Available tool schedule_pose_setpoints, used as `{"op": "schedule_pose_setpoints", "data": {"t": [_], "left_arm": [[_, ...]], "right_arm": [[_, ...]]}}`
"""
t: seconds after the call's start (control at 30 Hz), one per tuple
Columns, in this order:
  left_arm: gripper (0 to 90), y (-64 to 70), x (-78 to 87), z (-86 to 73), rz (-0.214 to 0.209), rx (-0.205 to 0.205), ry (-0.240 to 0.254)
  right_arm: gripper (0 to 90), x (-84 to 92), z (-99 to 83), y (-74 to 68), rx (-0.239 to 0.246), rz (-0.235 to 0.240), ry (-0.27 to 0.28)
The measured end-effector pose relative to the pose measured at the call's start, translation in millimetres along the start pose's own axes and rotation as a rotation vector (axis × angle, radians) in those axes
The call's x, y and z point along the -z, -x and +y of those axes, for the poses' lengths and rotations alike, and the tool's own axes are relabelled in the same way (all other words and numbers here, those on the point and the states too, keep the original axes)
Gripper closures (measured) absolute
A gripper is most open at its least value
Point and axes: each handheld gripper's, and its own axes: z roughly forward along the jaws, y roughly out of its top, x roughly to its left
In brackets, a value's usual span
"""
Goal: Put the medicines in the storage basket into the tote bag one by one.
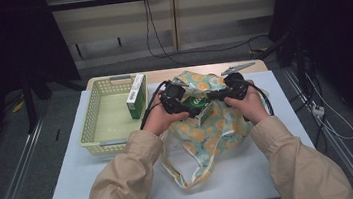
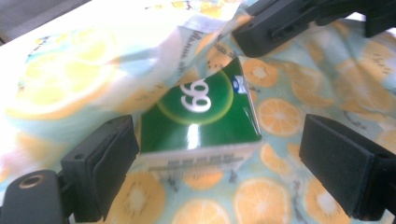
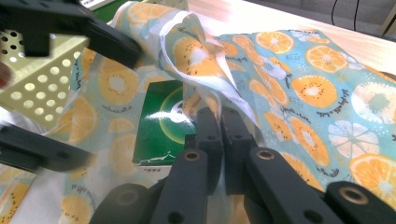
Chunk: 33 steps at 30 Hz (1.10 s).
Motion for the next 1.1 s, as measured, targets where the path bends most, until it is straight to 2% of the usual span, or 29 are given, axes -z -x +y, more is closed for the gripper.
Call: {"op": "schedule_pose_setpoints", "data": {"t": [0.3, 0.43, 0.57, 0.77, 0.83, 0.93, 1.1], "left_arm": [[10.2, -8.7, 38.8, -5.6, 0.01, -0.026, -0.012], [10.3, -20.2, 56.5, -8.8, 0.042, -0.022, -0.017], [10.6, -35.5, 76.4, -14.0, 0.075, -0.001, -0.012], [11.2, -64.2, 102.1, -26.1, 0.164, 0.045, -0.012], [11.7, -73.2, 106.2, -30.9, 0.199, 0.053, -0.022], [11.8, -87.4, 109.7, -38.6, 0.233, 0.086, -0.011], [11.9, -109.1, 104.9, -50.9, 0.278, 0.153, -0.023]], "right_arm": [[88.5, -0.3, -1.5, -2.8, 0.006, 0.001, -0.003], [88.5, 1.1, -1.6, -3.0, 0.006, 0.001, -0.001], [88.5, 2.5, -2.1, -2.6, 0.004, 0.002, -0.002], [88.5, 2.0, -3.0, -2.4, 0.004, 0.006, -0.002], [88.5, 1.6, -3.1, -2.3, 0.002, 0.007, -0.001], [88.5, 1.0, -3.2, -2.2, 0.003, 0.01, 0.002], [88.5, 0.7, -3.2, -1.7, 0.005, 0.009, 0.0]]}}
